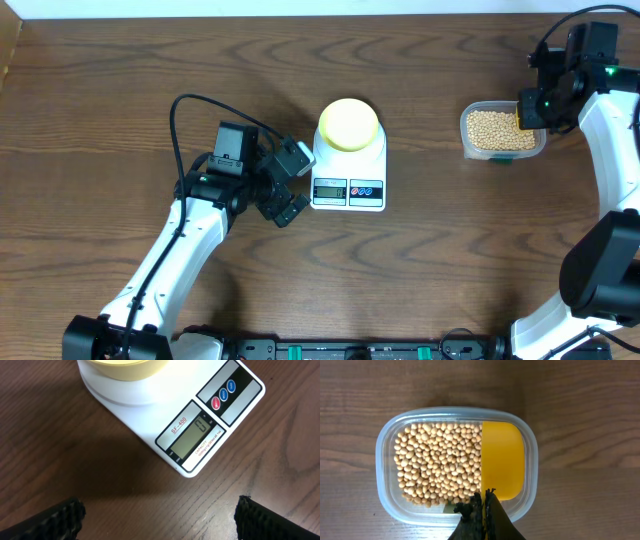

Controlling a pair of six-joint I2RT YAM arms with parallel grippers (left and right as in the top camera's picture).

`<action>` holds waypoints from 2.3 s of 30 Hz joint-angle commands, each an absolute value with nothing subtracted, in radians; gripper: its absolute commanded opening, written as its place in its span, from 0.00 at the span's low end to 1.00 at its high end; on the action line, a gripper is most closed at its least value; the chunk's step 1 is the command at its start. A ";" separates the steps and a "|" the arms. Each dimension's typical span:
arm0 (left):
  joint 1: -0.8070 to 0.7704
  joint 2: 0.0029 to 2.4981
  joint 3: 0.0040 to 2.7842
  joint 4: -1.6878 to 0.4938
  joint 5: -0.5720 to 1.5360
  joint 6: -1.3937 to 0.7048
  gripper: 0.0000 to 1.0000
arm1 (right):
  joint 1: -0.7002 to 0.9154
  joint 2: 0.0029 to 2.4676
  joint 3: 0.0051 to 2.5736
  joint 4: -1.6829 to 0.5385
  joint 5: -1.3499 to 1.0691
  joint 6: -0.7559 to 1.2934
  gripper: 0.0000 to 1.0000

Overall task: Scoop item into bowl and weigh 50g on scale
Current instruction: 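Lower the yellow scoop into the soybean tub with the right gripper, then drag the yellow scoop through the soybeans to fill it, right gripper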

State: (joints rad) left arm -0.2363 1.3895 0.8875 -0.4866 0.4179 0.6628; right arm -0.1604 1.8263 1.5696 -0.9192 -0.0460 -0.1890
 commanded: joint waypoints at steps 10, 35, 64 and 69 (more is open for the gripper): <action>-0.231 1.376 0.888 -0.486 0.434 0.677 0.97 | -0.173 1.835 1.493 -0.881 -0.089 -0.211 0.01; -0.231 1.376 0.888 -0.486 0.434 0.677 0.98 | -0.287 1.901 1.464 -0.898 -0.496 -0.161 0.01; -0.231 1.376 0.888 -0.486 0.434 0.677 0.98 | -0.377 1.990 1.466 -0.934 -0.822 -0.174 0.01; -0.231 1.376 0.888 -0.486 0.434 0.677 0.98 | -0.450 1.990 1.466 -0.973 -0.839 -0.205 0.01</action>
State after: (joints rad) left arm -0.2363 1.3895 0.8875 -0.4866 0.4179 0.6624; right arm -0.3985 1.9888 1.4719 -0.9569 -0.7647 -0.1699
